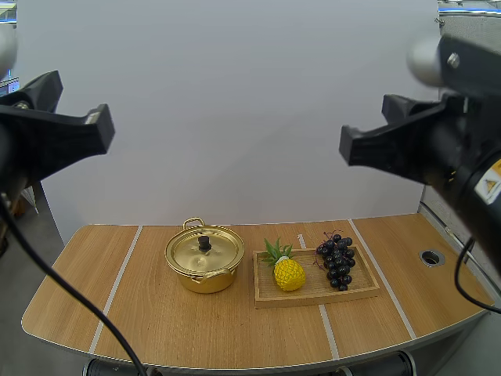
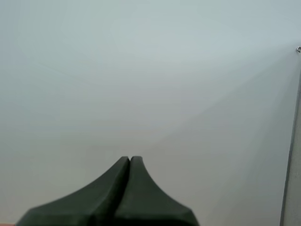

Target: Open the pot, put the grape inside, and close it

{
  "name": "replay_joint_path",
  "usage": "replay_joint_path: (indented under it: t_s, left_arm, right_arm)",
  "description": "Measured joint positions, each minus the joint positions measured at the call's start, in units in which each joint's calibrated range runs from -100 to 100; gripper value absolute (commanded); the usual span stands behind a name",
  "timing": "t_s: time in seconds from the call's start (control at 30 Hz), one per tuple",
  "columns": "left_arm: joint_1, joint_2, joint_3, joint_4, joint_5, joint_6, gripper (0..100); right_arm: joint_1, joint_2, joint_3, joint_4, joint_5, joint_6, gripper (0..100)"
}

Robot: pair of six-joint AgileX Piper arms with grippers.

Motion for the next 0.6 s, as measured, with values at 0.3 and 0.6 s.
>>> replay_joint_path:
  t_s: [0.3,0.6]
  left_arm:
    - [0.00,0.26,-1.79,0.00,8.08,2.20,0]
    - [0.00,13.14,-2.06,0.00,21.74,2.66,0]
  right_arm:
    - [0.00,0.42,-4.52,0.00,11.38,0.00,0]
    - [0.00,10.26,-4.68,0.00,22.09,0.00,0]
